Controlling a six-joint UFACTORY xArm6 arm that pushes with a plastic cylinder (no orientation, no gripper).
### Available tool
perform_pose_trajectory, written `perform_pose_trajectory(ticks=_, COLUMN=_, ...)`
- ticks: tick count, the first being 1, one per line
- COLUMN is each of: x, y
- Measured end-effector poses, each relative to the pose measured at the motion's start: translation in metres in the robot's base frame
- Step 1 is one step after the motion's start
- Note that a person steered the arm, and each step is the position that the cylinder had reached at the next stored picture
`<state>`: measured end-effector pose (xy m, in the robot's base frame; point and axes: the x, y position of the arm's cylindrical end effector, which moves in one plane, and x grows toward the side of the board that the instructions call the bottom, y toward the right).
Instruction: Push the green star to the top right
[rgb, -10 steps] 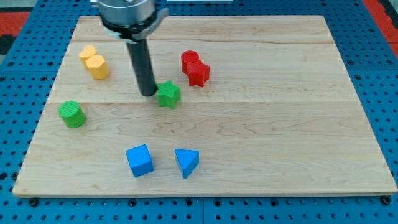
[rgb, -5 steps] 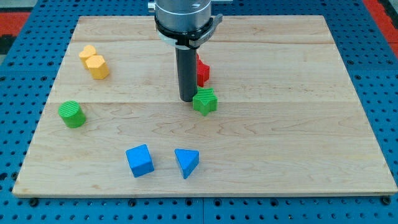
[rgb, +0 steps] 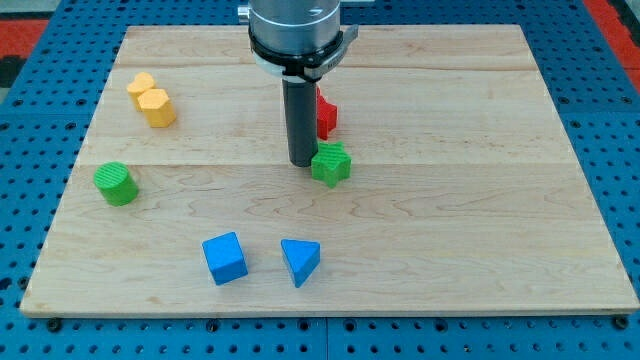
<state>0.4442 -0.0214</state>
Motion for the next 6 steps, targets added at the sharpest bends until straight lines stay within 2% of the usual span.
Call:
perform_pose_trajectory(ticks=1, x=0.041, y=0.001)
perform_pose_trajectory(ticks=2, x=0.012, y=0.061)
perform_pose_trajectory(ticks=3, x=-0.070, y=0.057)
perform_pose_trajectory(ticks=4, x=-0.046, y=0.052)
perform_pose_trajectory(ticks=5, x=-0.089, y=0.025)
perform_pose_trajectory(ticks=6, x=-0.123, y=0.066)
